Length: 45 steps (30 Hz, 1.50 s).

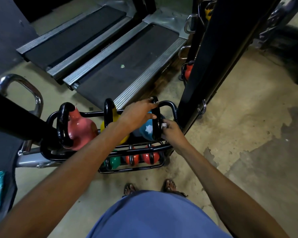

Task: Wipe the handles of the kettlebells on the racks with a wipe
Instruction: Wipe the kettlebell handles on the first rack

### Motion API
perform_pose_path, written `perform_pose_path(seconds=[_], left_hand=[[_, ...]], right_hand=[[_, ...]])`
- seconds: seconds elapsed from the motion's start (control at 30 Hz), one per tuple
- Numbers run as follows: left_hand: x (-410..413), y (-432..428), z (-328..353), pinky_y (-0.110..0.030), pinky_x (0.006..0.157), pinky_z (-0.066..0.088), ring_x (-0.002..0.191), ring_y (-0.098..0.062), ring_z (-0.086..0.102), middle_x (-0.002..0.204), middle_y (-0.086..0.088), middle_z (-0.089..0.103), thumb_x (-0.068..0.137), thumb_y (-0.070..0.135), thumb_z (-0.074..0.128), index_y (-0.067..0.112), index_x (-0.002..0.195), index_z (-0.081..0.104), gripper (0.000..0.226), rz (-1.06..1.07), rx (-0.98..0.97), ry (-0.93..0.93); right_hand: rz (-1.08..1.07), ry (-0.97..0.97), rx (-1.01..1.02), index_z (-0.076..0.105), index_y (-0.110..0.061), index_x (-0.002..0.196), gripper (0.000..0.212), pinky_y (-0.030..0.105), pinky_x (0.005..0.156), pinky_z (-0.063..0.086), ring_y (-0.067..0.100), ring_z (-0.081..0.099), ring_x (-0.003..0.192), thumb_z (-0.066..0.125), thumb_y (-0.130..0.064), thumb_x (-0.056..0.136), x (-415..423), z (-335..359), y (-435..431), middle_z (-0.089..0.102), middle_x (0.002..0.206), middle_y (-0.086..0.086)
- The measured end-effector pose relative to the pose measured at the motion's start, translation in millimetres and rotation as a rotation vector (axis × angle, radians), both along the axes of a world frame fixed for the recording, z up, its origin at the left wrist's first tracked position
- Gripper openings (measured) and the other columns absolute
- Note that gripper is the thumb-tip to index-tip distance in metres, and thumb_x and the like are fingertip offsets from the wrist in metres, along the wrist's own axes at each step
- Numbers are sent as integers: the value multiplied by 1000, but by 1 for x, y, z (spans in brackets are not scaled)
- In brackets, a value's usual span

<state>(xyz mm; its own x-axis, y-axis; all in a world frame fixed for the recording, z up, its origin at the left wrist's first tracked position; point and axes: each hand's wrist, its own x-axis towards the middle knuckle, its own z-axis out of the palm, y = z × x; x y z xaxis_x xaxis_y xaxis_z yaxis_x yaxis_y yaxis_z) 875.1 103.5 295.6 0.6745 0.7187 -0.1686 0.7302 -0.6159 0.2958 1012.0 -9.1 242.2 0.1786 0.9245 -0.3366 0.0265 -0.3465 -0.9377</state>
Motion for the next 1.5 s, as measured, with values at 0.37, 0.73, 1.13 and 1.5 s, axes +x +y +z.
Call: perform_pose_path(seconds=[0.37, 0.73, 1.13, 1.5], left_hand=[[1, 0, 9, -50, 107, 43, 142, -25, 41, 162, 6, 30, 93, 42, 66, 38, 152, 36, 66, -42, 3, 45], [0, 2, 1, -51, 100, 49, 138, -27, 46, 162, 5, 32, 91, 42, 69, 40, 148, 42, 64, -32, -23, 6], [-32, -73, -35, -41, 94, 56, 124, -27, 57, 160, 1, 34, 90, 18, 66, 21, 151, 42, 66, -51, 196, -227], [-28, -76, -33, -44, 109, 45, 129, -27, 53, 152, -3, 43, 91, 29, 68, 22, 149, 44, 63, -29, 180, -133]], right_hand=[[-20, -120, 114, 69, -18, 95, 17, 23, 72, 52, 14, 69, 88, 62, -2, 93, 4, -9, -13, 71, 93, 0], [-482, 256, -15, 75, -23, 83, 17, 47, 93, 54, 27, 69, 94, 67, -12, 94, -5, 5, 35, 75, 92, 7], [-431, -44, 6, 77, -23, 88, 10, 39, 84, 59, 19, 72, 86, 67, -26, 88, -6, 18, 82, 77, 87, -2], [575, -1313, -36, 69, -11, 110, 22, 33, 72, 46, 32, 67, 102, 56, -15, 94, -22, 60, 121, 69, 110, 11]])
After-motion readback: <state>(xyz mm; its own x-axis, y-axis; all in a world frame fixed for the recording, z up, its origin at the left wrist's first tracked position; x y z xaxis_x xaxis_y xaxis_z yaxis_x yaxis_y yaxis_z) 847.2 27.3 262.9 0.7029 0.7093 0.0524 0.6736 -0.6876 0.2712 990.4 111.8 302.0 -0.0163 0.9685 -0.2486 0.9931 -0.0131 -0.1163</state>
